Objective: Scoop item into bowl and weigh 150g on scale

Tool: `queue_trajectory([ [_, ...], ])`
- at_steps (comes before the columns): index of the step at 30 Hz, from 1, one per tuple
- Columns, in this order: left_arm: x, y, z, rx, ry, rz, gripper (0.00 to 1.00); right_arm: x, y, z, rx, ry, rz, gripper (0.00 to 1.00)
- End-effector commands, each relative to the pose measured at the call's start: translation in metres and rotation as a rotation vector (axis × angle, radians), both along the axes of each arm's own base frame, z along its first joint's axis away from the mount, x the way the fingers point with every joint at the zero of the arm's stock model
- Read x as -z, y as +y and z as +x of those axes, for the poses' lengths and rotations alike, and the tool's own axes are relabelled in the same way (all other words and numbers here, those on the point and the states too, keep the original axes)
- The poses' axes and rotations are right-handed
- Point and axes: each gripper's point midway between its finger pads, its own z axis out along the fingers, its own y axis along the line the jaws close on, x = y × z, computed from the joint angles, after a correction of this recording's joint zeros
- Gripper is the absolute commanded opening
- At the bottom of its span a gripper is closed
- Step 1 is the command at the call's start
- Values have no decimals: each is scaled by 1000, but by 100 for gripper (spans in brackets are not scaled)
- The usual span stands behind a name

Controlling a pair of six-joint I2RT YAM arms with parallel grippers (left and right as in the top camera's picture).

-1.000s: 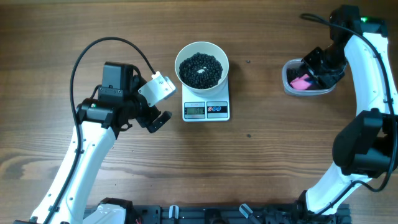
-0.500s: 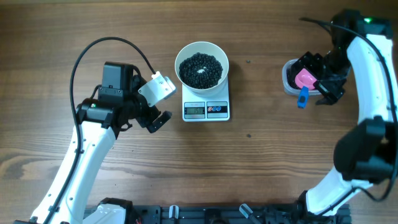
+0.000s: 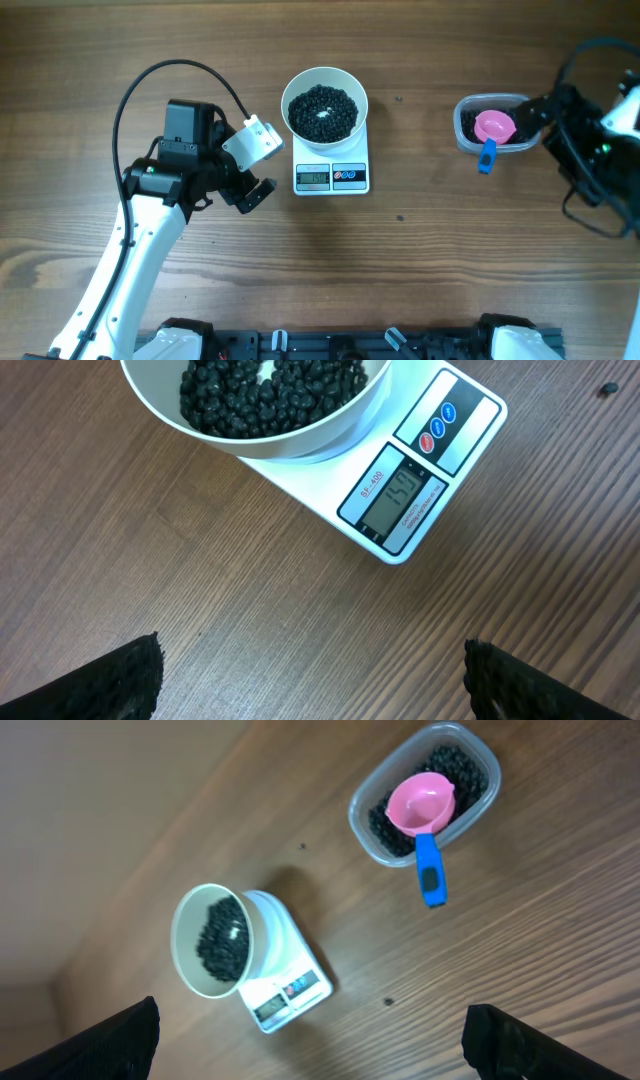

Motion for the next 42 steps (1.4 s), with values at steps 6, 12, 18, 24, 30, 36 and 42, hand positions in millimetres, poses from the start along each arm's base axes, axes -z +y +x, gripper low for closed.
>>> queue_trajectory([
  [6,2,-1,-2,18,4,-8,100,1,2,-19,95,37,71,100],
  [12,2,-1,-2,18,4,-8,100,-23,-27,-10,45,-104,-199,100],
  [18,2,-1,-2,18,4,-8,100,-56,-34,11,-80,-341,-433,100],
  [24,2,-1,-2,18,4,-8,100,-26,-31,8,-37,-665,-504,100],
  [30,2,-1,-2,18,4,-8,100,39,-29,-11,3,-851,-533,100],
  [36,2,-1,-2,18,4,-8,100,97,-28,-22,21,-930,-547,100],
  [42,2,-1,-2,18,4,-8,100,142,-29,-19,14,-891,-545,100],
])
